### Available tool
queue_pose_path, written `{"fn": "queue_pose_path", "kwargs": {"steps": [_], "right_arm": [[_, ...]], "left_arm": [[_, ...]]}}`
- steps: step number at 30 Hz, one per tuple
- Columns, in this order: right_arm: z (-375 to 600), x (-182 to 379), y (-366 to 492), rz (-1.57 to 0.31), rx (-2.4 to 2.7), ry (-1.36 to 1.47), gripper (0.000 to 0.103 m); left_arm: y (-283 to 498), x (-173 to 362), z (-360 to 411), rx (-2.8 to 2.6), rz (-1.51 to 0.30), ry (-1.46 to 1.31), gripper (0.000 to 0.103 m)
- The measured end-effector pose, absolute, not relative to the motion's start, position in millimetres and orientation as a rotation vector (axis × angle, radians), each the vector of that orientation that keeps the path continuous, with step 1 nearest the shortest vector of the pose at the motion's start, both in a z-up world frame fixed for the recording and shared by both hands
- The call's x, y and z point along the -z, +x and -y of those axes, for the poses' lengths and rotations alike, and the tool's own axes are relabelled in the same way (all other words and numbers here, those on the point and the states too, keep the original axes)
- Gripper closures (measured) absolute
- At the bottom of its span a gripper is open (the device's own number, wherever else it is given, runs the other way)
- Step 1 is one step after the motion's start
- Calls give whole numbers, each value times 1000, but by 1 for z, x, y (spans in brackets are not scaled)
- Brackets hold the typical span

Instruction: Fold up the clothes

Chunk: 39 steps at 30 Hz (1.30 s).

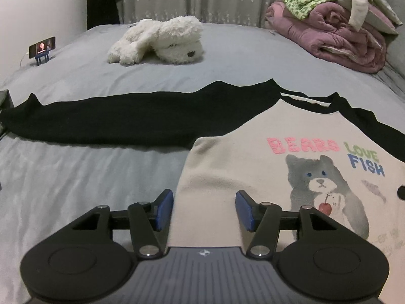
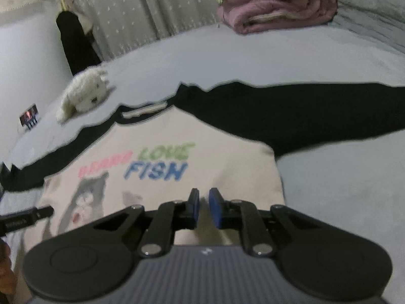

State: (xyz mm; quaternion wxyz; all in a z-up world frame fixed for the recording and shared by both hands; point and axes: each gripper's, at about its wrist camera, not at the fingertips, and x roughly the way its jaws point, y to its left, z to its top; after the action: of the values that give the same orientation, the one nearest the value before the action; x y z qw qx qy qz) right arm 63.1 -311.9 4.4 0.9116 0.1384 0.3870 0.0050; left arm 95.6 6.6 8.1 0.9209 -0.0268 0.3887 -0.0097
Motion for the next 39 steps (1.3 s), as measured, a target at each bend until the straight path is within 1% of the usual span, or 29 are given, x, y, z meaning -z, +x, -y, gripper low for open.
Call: {"fn": "queue_pose_path", "kwargs": {"steps": [5,8,16,18,22,29,35,39], "right_arm": [[323,-5,66,-772,84,261,92],[323,-5,63,-765,65,284,86],[305,-4,62,-742,44,203,86],[302,-5,62,-736,20,194,86],[294,-3,63,-746,15,122,84],[292,-5,58,-736,29,101,82],[280,-1,53,-722,54,76,78],[275,-1,44,-713,88,116,78]], "left_arm": [[100,-12,-18,3,-821,-106,47],[104,-13,-23,-6,-834,-131,47],[112,-15,-28,-26,-861,-165,46],[112,-13,-23,-19,-868,-136,43],[113,-13,-19,-12,-868,-107,42],[112,-14,-27,-17,-872,-126,42],[115,-15,-22,-23,-882,-132,42],[116,-16,-20,-3,-868,-138,42]]}}
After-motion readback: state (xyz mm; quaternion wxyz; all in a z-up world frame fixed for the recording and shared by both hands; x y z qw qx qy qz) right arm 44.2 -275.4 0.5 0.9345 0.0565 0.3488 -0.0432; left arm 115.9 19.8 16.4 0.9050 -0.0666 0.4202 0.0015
